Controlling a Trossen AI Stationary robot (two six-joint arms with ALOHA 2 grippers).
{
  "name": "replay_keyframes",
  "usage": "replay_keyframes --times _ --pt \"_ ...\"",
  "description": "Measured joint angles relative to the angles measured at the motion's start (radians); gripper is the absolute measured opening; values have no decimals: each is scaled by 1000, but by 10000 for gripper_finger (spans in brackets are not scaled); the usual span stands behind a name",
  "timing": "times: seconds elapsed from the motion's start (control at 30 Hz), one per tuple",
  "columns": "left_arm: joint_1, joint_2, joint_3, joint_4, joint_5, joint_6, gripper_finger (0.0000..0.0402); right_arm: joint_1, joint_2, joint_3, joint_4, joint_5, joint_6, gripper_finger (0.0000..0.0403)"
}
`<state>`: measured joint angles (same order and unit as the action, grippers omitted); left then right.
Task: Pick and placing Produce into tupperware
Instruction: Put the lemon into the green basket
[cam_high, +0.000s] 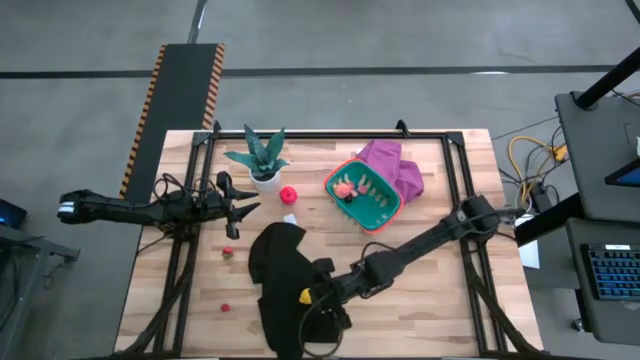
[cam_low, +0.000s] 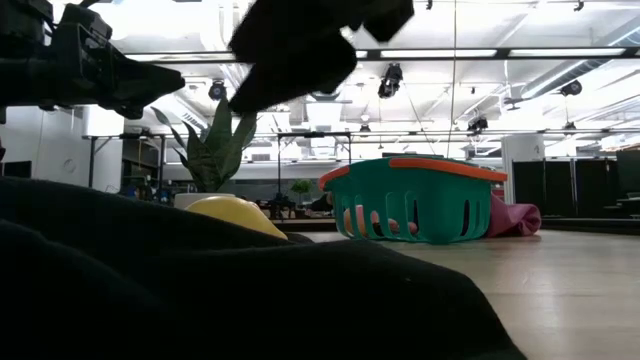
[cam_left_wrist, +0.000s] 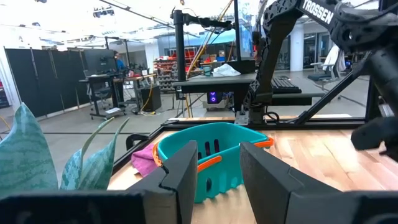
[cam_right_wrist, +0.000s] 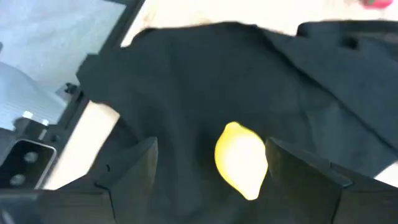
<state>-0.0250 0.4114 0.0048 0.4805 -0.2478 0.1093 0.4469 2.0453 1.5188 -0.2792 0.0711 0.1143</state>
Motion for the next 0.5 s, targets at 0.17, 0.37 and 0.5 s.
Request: replay_keyframes --times 0.17,0.37,0.5 --pt "0 -1 0 0 0 0 108 -5 25 0 11 8 -14 285" --pt "0 0 0 1 0 0 108 -22 76 0 39 17 -37 284" --pt "0 0 0 1 0 0 108 -34 107 0 58 18 -45 281"
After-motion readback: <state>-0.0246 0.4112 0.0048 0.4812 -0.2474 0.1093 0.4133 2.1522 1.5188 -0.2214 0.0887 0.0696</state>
